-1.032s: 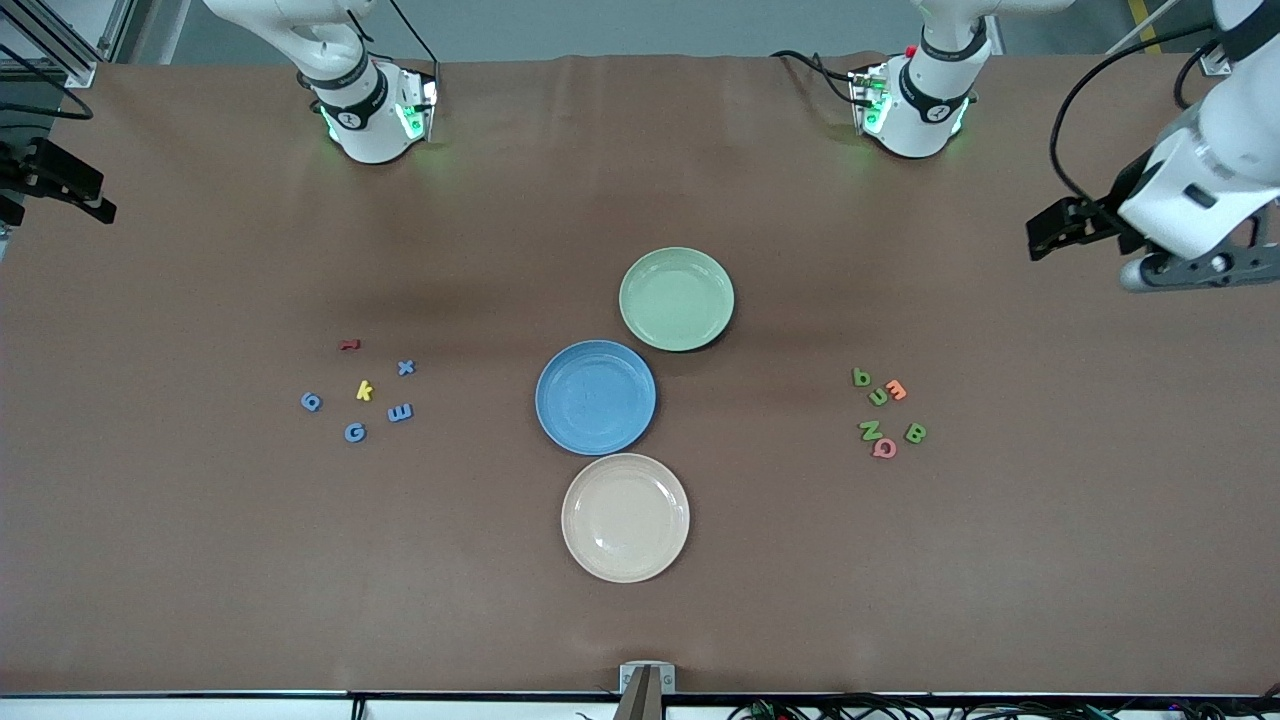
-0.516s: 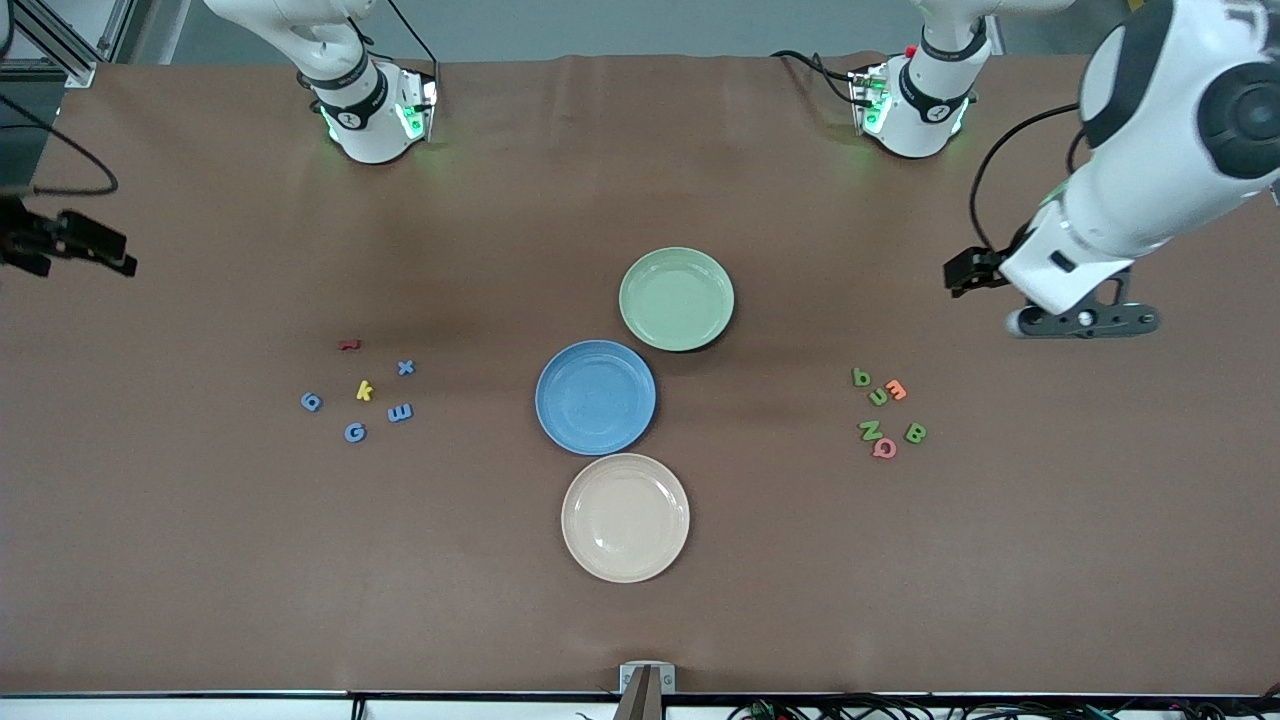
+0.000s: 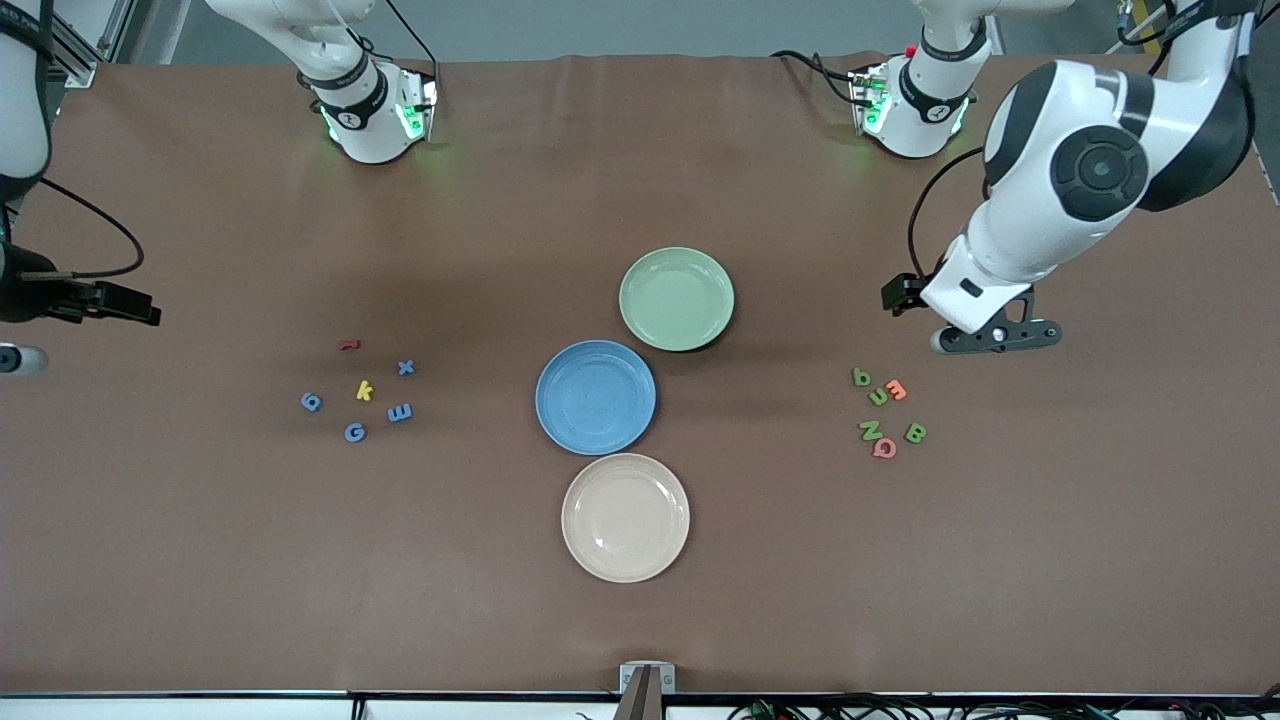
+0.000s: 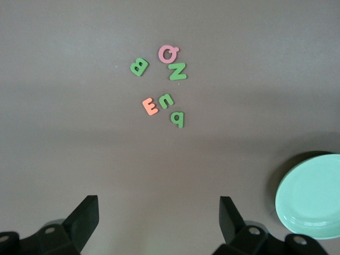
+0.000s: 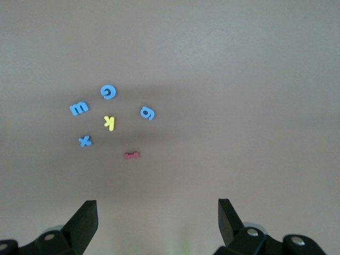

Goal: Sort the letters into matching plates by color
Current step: 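Move the left gripper to green letters while the right gripper reaches blue letters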

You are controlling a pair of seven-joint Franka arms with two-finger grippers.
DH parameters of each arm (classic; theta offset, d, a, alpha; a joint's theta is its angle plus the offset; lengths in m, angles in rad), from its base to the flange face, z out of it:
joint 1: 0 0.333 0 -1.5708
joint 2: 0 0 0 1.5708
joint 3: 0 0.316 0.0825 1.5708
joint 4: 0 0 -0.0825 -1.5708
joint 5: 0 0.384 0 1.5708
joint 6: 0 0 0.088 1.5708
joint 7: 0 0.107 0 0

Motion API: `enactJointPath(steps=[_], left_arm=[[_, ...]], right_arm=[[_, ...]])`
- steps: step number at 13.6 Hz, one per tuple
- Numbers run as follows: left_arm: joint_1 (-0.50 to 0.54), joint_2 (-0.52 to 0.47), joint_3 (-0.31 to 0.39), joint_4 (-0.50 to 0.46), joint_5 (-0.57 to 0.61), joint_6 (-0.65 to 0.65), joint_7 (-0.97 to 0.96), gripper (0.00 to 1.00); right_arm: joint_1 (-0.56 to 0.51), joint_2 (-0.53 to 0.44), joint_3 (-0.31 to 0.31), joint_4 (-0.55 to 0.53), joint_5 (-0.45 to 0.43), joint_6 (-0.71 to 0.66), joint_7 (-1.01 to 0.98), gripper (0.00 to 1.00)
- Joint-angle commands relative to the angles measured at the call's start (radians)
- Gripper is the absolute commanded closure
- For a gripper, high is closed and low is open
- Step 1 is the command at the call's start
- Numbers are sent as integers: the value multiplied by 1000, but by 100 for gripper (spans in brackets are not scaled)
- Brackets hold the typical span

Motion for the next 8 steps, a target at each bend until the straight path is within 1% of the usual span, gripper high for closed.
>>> enactJointPath(steps=[1, 3, 5, 8], left_arm=[[2, 11, -32, -59, -3, 81, -85, 0], [2, 42, -60, -71, -3, 127, -163, 0], [2, 76, -86, -84, -3, 166, -232, 0], [2, 82, -95, -154, 2, 255, -265, 0]], right_arm=[[-7, -3, 6, -85, 30, 78, 9, 0], [-20, -8, 6, -144, 60, 147, 8, 0], [-19, -8, 6, -184, 61, 196, 12, 0], [-5, -8, 7, -258, 61, 288, 92, 0]])
